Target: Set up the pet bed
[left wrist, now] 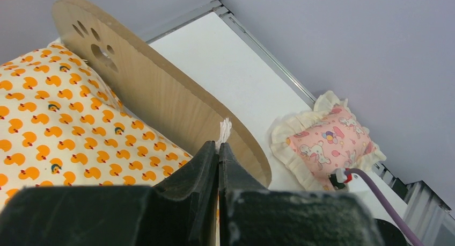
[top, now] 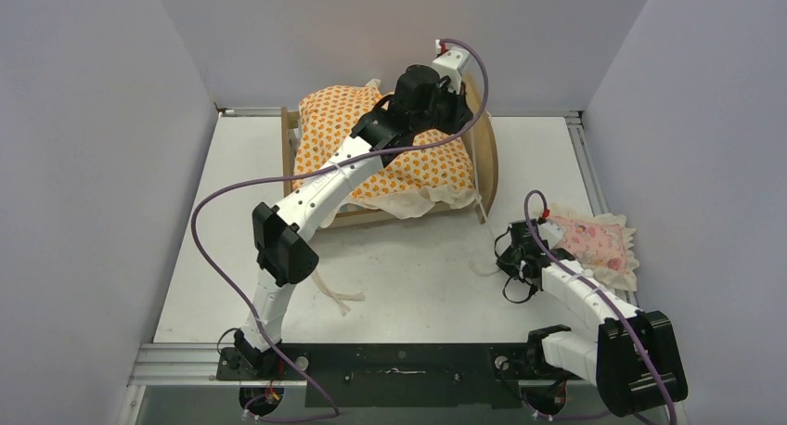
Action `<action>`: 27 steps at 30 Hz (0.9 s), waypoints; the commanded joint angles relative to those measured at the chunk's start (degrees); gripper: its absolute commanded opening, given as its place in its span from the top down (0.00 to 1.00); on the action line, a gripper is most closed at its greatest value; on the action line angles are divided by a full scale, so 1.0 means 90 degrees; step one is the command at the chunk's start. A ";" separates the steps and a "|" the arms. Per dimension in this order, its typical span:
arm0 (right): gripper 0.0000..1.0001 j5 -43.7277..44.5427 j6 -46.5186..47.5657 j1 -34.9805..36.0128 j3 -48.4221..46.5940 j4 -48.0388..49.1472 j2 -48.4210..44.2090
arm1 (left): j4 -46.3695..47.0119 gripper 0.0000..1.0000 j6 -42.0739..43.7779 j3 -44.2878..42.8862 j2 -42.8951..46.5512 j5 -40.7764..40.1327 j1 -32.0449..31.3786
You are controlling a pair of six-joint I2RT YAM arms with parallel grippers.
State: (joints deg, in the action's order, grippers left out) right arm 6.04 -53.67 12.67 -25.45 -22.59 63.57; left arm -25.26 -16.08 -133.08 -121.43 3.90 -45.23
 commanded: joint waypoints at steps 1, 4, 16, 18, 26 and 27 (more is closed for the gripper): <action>0.95 -0.0076 -0.0257 -0.0060 0.0170 0.0210 0.0024 | 0.1308 1.00 -0.0131 -0.0595 0.0026 -0.0205 0.0393; 0.95 -0.0166 -0.0335 -0.0065 0.0312 0.0346 0.0051 | 0.1476 1.00 -0.0235 -0.0707 -0.0170 -0.0202 0.0480; 0.95 -0.0301 -0.0405 -0.0079 0.0535 0.0786 0.0128 | 0.1973 1.00 -0.0748 -0.0926 -0.0470 0.0054 0.0678; 0.95 -0.0293 -0.0315 -0.0096 0.0450 0.0873 0.0171 | 0.1876 1.00 -0.0517 -0.0662 -0.0363 0.0286 0.0520; 0.95 -0.0205 0.0257 -0.0318 -0.0456 0.1215 0.0577 | 0.2540 1.00 -0.0097 0.1732 0.0799 0.0702 -0.0229; 0.95 -0.0201 0.0343 -0.0373 -0.0594 0.1220 0.0654 | 0.2546 1.00 -0.0053 0.1880 0.0872 0.0713 -0.0306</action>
State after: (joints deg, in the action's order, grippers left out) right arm 2.74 -54.43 10.79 -25.19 -13.37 67.48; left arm -10.41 -19.18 -121.03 -120.90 8.10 -45.08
